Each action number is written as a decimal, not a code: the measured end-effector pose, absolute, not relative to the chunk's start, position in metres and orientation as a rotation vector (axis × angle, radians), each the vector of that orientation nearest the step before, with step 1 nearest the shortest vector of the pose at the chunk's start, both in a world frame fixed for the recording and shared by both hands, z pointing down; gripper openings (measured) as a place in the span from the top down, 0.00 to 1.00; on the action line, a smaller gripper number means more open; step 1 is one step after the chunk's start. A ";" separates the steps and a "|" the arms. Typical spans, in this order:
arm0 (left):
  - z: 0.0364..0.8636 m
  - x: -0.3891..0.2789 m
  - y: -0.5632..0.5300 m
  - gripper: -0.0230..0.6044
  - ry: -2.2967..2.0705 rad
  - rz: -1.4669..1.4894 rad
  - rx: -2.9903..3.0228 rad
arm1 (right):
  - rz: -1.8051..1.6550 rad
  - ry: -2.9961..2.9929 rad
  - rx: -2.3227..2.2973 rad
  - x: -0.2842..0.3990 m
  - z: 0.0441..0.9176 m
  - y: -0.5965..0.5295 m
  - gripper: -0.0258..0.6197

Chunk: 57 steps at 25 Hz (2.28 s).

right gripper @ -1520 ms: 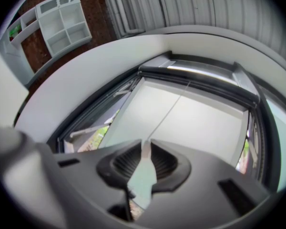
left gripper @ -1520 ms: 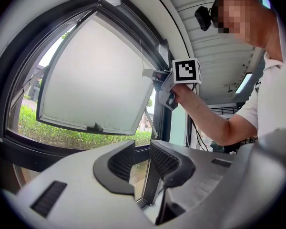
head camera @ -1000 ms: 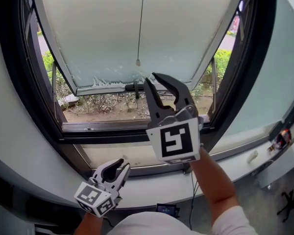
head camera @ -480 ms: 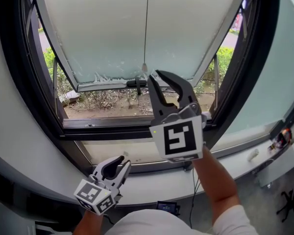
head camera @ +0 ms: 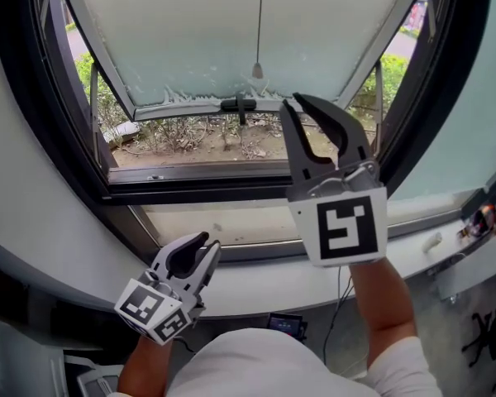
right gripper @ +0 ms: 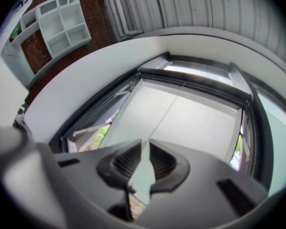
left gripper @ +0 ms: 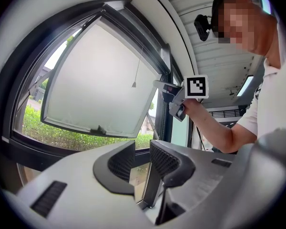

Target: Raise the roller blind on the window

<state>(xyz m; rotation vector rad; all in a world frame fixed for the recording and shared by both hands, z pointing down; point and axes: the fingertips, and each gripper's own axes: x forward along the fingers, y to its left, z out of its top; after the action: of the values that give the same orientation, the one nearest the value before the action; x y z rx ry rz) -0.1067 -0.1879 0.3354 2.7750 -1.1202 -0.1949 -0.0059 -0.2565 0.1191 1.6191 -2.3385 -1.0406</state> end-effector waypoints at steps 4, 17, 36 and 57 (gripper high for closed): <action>0.334 -0.113 -0.184 0.79 -1.127 -0.221 2.759 | -1.009 -2.353 1.638 0.004 0.130 -0.245 0.87; 0.329 -0.133 -0.176 0.79 -1.199 -0.294 2.729 | -0.818 -2.413 1.671 0.026 0.183 -0.216 0.87; 0.360 -0.150 -0.168 0.79 -1.176 -0.242 2.662 | -0.301 -2.426 1.665 0.031 0.310 -0.212 0.87; 0.431 -0.179 -0.139 0.79 -1.066 -0.080 2.557 | 0.140 -2.324 1.638 0.009 0.432 -0.168 0.87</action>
<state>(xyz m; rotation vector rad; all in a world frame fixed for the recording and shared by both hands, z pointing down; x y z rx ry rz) -0.1786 -0.1390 0.4308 2.5571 -1.0657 -0.0798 0.0085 -0.1684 0.4325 1.6376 -2.3242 0.1401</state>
